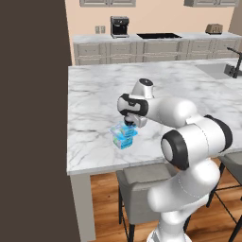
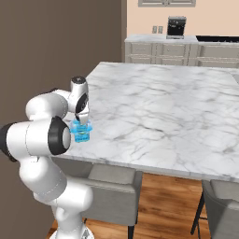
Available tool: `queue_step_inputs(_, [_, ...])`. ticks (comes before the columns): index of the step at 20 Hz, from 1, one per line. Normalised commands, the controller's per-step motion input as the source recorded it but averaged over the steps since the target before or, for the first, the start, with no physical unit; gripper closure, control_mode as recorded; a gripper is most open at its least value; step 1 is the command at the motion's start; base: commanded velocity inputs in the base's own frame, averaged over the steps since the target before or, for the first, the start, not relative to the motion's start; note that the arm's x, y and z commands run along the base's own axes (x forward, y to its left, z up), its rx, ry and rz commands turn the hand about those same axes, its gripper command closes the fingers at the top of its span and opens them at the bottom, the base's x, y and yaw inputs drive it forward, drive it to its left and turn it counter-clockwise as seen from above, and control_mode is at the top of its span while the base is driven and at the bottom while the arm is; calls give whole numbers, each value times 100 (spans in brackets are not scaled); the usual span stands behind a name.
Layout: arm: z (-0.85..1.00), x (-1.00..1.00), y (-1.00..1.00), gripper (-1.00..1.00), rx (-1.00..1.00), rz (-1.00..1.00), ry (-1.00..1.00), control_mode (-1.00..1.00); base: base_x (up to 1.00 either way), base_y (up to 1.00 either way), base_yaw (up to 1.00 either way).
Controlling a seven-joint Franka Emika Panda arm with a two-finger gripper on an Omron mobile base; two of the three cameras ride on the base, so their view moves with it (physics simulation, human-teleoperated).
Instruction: Stack the yogurt containers by placing the smaller containers on top of the larger containers.
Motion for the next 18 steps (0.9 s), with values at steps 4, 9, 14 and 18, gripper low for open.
queue_step_inputs(4, [-5,8,3,100,0,-3,0,-100,0,0,0])
queue_step_inputs(9, [-7,8,3,100,0,-2,0,-100,0,0,0])
queue_step_inputs(14, [-10,8,1,100,0,-2,0,-100,0,0,0])
queue_step_inputs(18, [-8,9,1,100,0,-2,0,-100,0,0,0])
